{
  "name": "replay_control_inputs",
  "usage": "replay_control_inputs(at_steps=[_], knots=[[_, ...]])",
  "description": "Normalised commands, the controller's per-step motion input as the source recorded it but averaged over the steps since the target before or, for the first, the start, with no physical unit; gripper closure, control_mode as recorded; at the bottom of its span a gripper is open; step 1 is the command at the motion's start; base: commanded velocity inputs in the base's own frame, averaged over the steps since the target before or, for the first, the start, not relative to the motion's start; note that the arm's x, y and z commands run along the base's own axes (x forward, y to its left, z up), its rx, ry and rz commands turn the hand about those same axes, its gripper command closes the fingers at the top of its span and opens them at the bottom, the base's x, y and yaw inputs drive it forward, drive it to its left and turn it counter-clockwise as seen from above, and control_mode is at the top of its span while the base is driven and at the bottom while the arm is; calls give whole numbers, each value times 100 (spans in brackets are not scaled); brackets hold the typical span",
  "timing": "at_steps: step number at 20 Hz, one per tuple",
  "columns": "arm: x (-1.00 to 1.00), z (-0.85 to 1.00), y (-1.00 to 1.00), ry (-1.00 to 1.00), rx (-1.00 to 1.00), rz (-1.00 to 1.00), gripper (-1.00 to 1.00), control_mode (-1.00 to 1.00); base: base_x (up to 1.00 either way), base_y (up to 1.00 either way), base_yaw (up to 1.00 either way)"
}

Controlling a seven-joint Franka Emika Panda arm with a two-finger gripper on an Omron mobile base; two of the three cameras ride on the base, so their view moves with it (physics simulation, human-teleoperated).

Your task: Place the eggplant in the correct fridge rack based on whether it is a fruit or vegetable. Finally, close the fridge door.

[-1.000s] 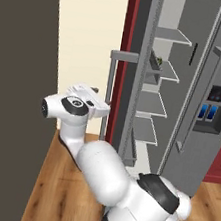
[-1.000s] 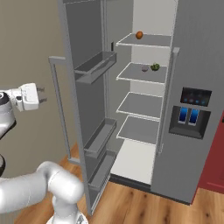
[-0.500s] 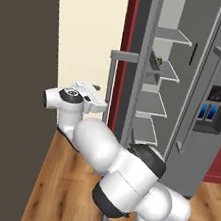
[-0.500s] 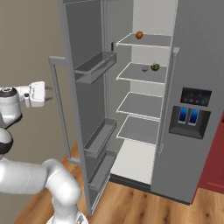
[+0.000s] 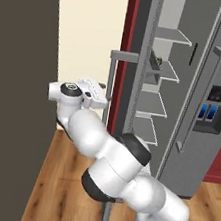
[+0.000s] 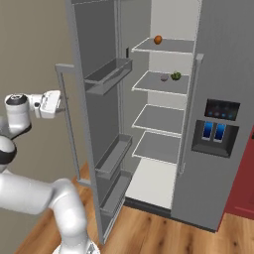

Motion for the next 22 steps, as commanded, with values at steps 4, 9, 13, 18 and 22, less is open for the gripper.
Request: replay_control_inputs(at_steps=[4,9,13,18,22], knots=[[0,0,-67,0,0,-6,-100,-100,0,0,0],[0,0,-76,0,0,-2,-100,-100,0,0,0],[2,0,-88,0,0,0,-100,-100,0,0,0],[0,0,-100,0,0,0,-100,-100,0,0,0],[0,0,-94,0,0,0,-100,-100,0,0,0]])
